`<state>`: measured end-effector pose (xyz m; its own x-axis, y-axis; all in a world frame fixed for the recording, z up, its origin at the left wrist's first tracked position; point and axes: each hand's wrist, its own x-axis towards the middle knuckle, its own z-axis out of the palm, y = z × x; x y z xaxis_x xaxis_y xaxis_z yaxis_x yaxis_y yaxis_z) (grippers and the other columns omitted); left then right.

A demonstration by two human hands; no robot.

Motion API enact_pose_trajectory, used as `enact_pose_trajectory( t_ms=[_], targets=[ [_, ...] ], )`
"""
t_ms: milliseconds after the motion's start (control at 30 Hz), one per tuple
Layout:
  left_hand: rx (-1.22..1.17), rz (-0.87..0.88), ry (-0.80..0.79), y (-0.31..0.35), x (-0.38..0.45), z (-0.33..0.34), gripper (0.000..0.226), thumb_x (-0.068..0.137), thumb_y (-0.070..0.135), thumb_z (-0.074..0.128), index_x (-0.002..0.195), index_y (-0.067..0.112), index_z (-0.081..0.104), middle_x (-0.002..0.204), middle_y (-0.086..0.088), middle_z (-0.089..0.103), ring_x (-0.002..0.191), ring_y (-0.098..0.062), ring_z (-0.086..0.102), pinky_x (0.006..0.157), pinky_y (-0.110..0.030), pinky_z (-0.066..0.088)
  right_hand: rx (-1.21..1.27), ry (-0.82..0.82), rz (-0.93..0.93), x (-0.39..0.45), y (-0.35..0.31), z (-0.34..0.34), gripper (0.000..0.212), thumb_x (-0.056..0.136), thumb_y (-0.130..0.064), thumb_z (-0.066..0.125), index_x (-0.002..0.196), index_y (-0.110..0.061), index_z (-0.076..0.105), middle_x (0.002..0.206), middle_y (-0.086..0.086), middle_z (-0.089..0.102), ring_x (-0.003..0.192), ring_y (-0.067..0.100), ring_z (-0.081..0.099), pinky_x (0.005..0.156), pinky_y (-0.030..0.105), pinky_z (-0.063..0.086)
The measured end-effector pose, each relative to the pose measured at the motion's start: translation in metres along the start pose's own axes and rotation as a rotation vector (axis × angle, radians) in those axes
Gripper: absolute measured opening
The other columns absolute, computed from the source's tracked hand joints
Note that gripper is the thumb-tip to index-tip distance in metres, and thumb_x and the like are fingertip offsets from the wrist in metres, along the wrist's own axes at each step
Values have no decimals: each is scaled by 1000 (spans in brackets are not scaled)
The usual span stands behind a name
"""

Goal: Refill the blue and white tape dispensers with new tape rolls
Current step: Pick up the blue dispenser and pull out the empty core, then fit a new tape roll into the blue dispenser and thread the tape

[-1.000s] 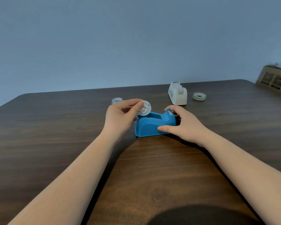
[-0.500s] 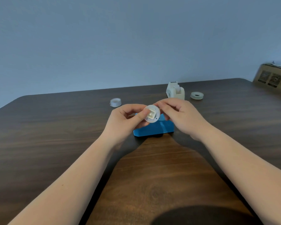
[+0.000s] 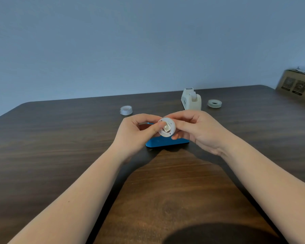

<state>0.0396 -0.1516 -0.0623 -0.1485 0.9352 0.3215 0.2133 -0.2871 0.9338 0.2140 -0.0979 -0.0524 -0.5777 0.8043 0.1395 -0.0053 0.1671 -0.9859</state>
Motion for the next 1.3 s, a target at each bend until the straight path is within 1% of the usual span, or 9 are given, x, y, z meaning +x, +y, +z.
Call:
enact_pose_trajectory(
  t_ms=[200,333,467,600,767,900,1033,1167,1300],
  targets=[
    [46,-19,113,-2,6,-25,9,79,14,74,80,22,77,71,8,75,65,-3,66,68,-19,54,-58,241,-58,2,-4,1,20,88,-10,62,101,-22,71,97,1,72,90,17,71,81,30,59],
    [281,-92,123,-15,10,-53,13,76,20,78,71,32,75,66,10,74,62,-1,64,70,-21,52,-87,303,-71,1,-5,2,20,87,-14,63,99,-28,69,98,-6,70,90,14,71,85,30,58],
    [567,-220,51,-33,13,-61,4,75,29,78,76,27,74,78,11,73,77,-3,66,72,-20,46,-107,326,-75,1,-6,4,19,87,-16,64,101,-29,69,98,-8,70,87,11,71,86,31,57],
    [610,-258,42,-39,16,-65,9,74,35,77,78,27,76,80,11,74,83,-5,67,73,-20,49,-94,341,-90,3,-7,7,21,87,-15,64,106,-23,69,103,-2,71,89,14,71,88,35,57],
    [622,-227,253,-43,32,-61,20,85,39,64,90,21,72,82,8,68,84,-18,66,75,-27,46,-148,339,-108,12,-11,10,23,87,-18,64,109,-25,67,106,-3,70,88,11,70,81,22,58],
    [790,-137,328,-53,58,-59,38,91,34,56,123,16,61,121,-2,63,114,-19,58,89,-28,41,-185,311,-148,22,-18,15,22,88,-18,63,108,-25,66,103,-4,69,85,8,70,68,12,55],
    [862,-89,267,-67,81,-54,49,93,32,53,138,16,46,147,-4,44,137,-22,38,107,-35,34,-221,333,-207,32,-20,20,22,87,-18,64,109,-21,67,104,-3,69,87,9,70,72,13,56],
    [960,-115,193,-75,101,-49,56,95,33,49,147,19,31,157,-7,26,146,-25,19,113,-43,27,-203,368,-251,39,-16,19,19,87,-18,64,105,-23,67,102,-3,69,87,9,69,70,10,55],
    [1019,-171,191,-83,119,-54,59,94,36,49,145,15,30,155,-12,29,144,-29,22,112,-46,27,-214,363,-255,44,-11,15,17,87,-19,64,99,-29,65,97,-10,69,83,7,70,66,7,52]
  ],
)
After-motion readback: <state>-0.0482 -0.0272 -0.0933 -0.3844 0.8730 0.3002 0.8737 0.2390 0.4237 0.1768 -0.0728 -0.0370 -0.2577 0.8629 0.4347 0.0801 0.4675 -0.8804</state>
